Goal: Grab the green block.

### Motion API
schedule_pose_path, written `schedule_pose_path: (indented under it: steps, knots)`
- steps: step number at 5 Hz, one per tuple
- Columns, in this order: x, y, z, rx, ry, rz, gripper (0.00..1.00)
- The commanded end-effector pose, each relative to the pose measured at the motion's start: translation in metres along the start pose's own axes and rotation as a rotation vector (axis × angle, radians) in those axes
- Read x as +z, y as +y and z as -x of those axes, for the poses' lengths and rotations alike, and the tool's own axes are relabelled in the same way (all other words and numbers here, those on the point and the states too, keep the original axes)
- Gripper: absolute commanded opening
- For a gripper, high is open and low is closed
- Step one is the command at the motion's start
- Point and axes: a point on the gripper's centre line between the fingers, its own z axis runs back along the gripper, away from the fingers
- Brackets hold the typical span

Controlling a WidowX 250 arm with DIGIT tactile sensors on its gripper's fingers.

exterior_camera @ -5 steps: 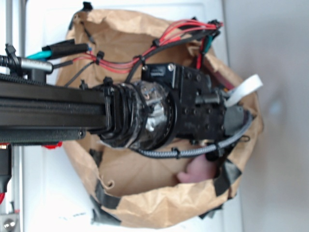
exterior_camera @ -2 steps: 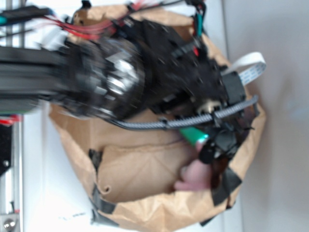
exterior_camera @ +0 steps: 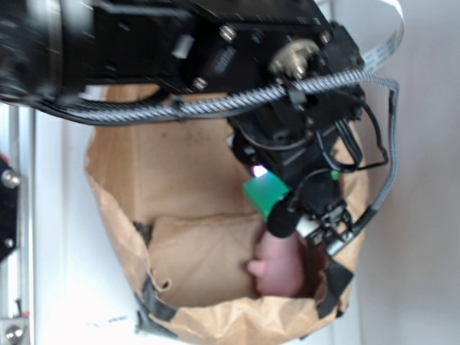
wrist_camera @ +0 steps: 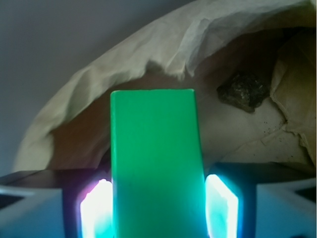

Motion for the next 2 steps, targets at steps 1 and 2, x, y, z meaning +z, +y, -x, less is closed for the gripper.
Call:
schedule_pose_path:
  steps: [1, 2]
  knots:
    - [0.0602, -0.0077, -0.0135, -0.201, -0.085, -0.073, 0.00]
    - [0.0660, -0.0012, -0.0085, -0.259, -0.112, -0.135, 0.00]
